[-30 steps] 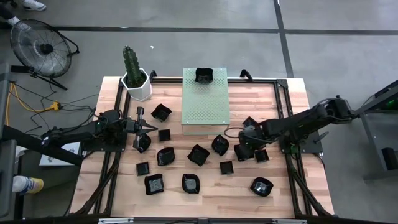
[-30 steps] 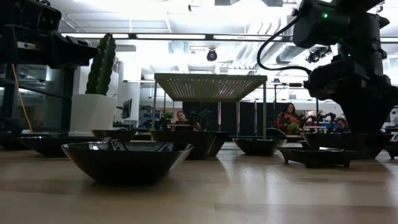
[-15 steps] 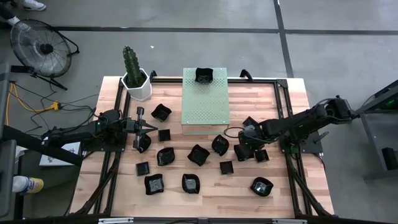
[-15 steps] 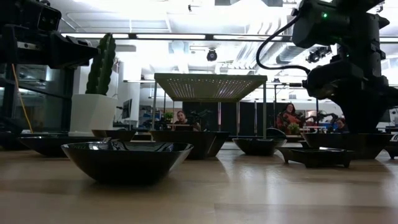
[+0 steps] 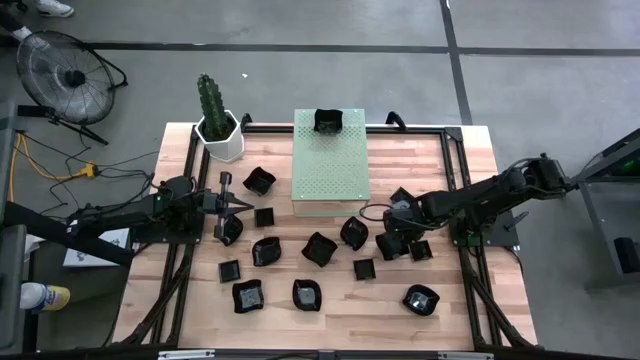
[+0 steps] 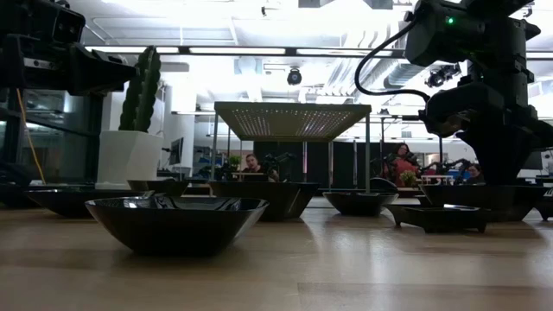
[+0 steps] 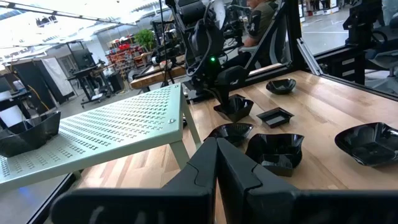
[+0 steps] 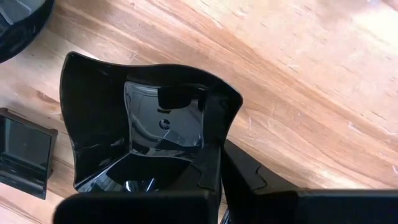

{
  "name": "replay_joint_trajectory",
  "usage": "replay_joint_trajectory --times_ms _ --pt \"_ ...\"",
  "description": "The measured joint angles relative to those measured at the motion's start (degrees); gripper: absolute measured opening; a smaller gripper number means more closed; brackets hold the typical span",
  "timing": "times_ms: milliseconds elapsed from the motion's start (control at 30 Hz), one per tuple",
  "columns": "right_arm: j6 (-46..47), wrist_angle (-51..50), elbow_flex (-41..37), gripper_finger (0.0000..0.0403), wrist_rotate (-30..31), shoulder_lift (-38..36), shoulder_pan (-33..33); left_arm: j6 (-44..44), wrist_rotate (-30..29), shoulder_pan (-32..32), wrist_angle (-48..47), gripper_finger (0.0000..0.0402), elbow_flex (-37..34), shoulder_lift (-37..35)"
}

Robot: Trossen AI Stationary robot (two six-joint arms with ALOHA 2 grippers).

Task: Pick & Place Mini shaped plates
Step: Stack the black distorted square plate on top of the black distorted square plate on the shelf

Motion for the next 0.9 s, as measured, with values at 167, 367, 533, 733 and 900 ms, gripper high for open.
replay_joint_trajectory --times_ms 167,367,533,733,900 --pt "0.0 0.0 0.0 0.0002 -0.8 0.0 0.0 0.0 0.0 0.0 0.0 0.0003 0.0 0.0" --pt "0.0 -0.1 0.0 0.0001 -2.0 -0.6 0.0 0.0 0.0 0.0 0.0 0.0003 0.0 0.0" --pt "0.3 -0.1 0.0 0.0001 -3.1 -2.6 0.0 0.0 0.0 0.0 0.0 0.0003 0.0 0.0" --pt "0.9 0.6 0.0 0.0001 -5.3 -5.9 0.0 0.0 0.0 0.0 0.0 0.0003 0.0 0.0" --pt "1.8 0.9 0.0 0.0001 -6.5 -8.4 0.0 0.0 0.0 0.0 0.0 0.0003 0.0 0.0"
